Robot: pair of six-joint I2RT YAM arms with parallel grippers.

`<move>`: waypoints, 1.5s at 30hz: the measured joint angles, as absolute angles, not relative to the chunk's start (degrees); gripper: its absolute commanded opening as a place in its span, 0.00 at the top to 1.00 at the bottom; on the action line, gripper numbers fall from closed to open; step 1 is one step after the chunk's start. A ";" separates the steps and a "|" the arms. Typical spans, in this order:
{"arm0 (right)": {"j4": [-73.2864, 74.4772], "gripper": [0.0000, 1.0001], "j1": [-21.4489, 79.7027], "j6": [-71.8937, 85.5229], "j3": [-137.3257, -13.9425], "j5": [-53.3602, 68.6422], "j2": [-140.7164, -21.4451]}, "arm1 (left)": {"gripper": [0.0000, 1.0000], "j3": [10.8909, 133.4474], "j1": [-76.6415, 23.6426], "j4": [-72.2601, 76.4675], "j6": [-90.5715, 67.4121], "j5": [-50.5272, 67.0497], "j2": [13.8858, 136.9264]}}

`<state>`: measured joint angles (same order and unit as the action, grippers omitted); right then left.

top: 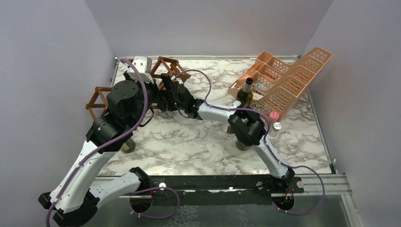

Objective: Put the wine bottle on the wine rack

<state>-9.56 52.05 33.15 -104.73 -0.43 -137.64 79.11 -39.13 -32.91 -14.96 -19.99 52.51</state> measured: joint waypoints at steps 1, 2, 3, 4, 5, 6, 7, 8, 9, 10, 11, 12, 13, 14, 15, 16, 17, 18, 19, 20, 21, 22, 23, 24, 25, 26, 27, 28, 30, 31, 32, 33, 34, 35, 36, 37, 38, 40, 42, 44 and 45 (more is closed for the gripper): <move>-9.58 0.62 52.05 33.34 -104.73 -0.49 -137.64 | 0.01 79.11 -39.13 -32.93 -14.96 -19.99 52.51; -9.69 0.62 52.05 33.61 -104.64 -0.56 -137.64 | 0.01 79.11 -39.13 -32.93 -14.96 -19.99 52.51; -10.00 0.58 52.05 33.91 -104.40 -0.60 -137.64 | 0.01 79.11 -39.13 -32.93 -14.96 -20.01 52.51; -10.55 0.52 52.05 34.24 -104.01 -0.67 -137.62 | 0.01 79.11 -39.13 -32.93 -14.96 -20.01 52.49; -11.16 0.44 52.05 34.57 -103.59 -0.84 -137.58 | 0.01 79.11 -39.13 -32.93 -14.96 -20.03 52.47; -11.88 0.37 52.05 34.94 -103.07 -1.08 -137.58 | 0.01 79.11 -39.13 -32.93 -14.96 -20.03 52.45; -12.62 0.31 52.05 35.22 -102.61 -1.28 -137.53 | 0.01 79.11 -39.13 -32.95 -14.94 -20.03 52.42; -13.26 0.27 52.05 35.62 -102.10 -1.41 -137.45 | 0.01 79.11 -39.13 -32.93 -14.94 -20.03 52.38; -13.85 0.24 52.05 35.92 -101.51 -1.61 -137.27 | 0.01 79.11 -39.13 -32.95 -14.94 -20.05 52.38; -14.31 0.21 52.03 36.10 -100.73 -2.07 -136.94 | 0.01 79.11 -39.13 -32.95 -14.85 -20.05 52.36; -14.70 0.19 51.88 36.29 -99.68 -2.28 -136.49 | 0.01 79.11 -39.13 -32.95 -14.70 -20.08 52.36; -15.14 0.17 51.72 36.45 -98.59 -2.31 -135.98 | 0.01 79.11 -39.13 -32.95 -14.52 -20.14 52.36; -15.51 0.16 51.55 36.58 -97.47 -2.26 -135.28 | 0.01 79.11 -39.13 -32.95 -14.33 -20.23 52.36; -15.59 0.14 51.46 36.58 -96.49 -2.28 -134.52 | 0.01 79.11 -39.13 -32.95 -14.20 -20.29 52.36; -15.51 0.13 51.33 36.38 -95.33 -2.28 -133.51 | 0.01 79.11 -39.13 -32.95 -14.02 -20.45 52.36; -15.42 0.13 51.22 36.38 -94.52 -2.31 -132.68 | 0.01 79.11 -39.13 -32.95 -13.89 -20.62 52.36; -15.33 0.13 51.07 36.14 -93.60 -2.31 -131.63 | 0.01 79.11 -39.13 -32.95 -13.76 -20.73 52.36; -15.25 0.13 50.94 35.92 -92.95 -2.31 -130.67 | 0.01 79.15 -39.13 -32.99 -13.61 -20.88 52.38; -15.11 0.13 50.76 35.68 -92.36 -2.28 -129.51 | 0.01 79.31 -39.13 -33.15 -13.43 -21.02 52.45; -14.94 0.12 50.59 35.44 -91.94 -2.26 -128.44 | 0.01 79.61 -39.13 -33.21 -13.21 -21.10 52.60; -14.90 0.12 50.50 35.16 -91.50 -2.26 -127.17 | 0.01 80.18 -39.13 -33.45 -12.91 -21.17 52.86; -14.87 0.12 50.50 34.89 -91.05 -2.24 -125.86 | 0.01 80.77 -39.13 -33.56 -12.60 -21.28 53.10; -14.85 0.13 50.50 34.65 -90.52 -2.24 -124.51 | 0.01 81.38 -39.13 -33.58 -12.40 -21.39 53.34; -14.85 0.13 50.37 34.44 -89.95 -2.22 -123.09 | 0.01 82.08 -39.13 -33.61 -12.19 -21.54 53.54; -14.74 0.14 50.24 34.22 -89.45 -2.17 -121.69 | 0.01 82.76 -39.13 -33.63 -11.94 -21.67 53.71; -14.52 0.15 50.15 34.00 -89.12 -2.11 -120.36 | 0.01 83.35 -39.13 -33.58 -11.66 -21.87 53.80; -14.22 0.16 50.11 33.67 -88.97 -2.00 -119.24 | 0.01 83.94 -39.13 -33.61 -11.42 -22.04 53.87; -13.98 0.18 50.13 33.30 -88.97 -1.83 -118.30 | 0.01 84.47 -39.13 -33.61 -11.20 -22.22 53.91; -13.52 0.21 50.13 32.34 -88.97 -0.80 -116.53 | 0.01 85.47 -39.13 -33.61 -10.79 -22.57 54.02; -13.34 0.22 50.13 31.70 -88.97 -0.03 -115.79 | 0.01 86.13 -39.13 -33.61 -10.46 -22.70 54.08; -13.26 0.23 50.13 31.09 -88.97 0.99 -115.20 | 0.01 86.70 -39.13 -33.63 -10.26 -22.81 54.19; -13.06 0.24 50.13 30.22 -88.97 2.37 -114.54 | 0.01 87.29 -39.13 -33.63 -10.09 -22.85 54.24; -12.88 0.24 50.15 29.54 -88.97 3.44 -114.06 | 0.01 87.83 -39.13 -33.67 -9.96 -22.85 54.28; -12.69 0.24 50.17 28.71 -88.90 4.69 -113.58 | 0.01 88.47 -39.13 -33.76 -9.85 -22.83 54.28; -12.60 0.24 50.28 27.68 -88.73 6.13 -112.97 | 0.01 89.03 -39.13 -33.80 -9.80 -22.81 54.26; -12.51 0.24 50.46 26.76 -88.49 7.20 -112.40 | 0.01 89.71 -39.13 -33.85 -9.78 -22.79 54.22; -12.40 0.24 50.83 25.71 -88.31 8.10 -111.87 | 0.01 90.41 -39.13 -33.91 -9.76 -22.76 54.11; -12.38 0.24 52.03 23.75 -88.33 9.54 -111.24 | 0.01 91.92 -39.13 -34.00 -9.76 -22.55 53.84; -12.29 0.24 54.02 21.80 -88.84 10.85 -111.09 | 0.01 93.38 -39.13 -33.98 -9.76 -22.06 53.39; -12.03 0.24 56.42 20.23 -89.67 11.81 -111.11 | 0.01 94.48 -39.13 -33.89 -9.76 -21.50 52.66; -11.90 0.24 57.95 19.38 -90.59 12.12 -111.28 | 0.01 94.91 -39.13 -33.89 -9.74 -21.19 52.23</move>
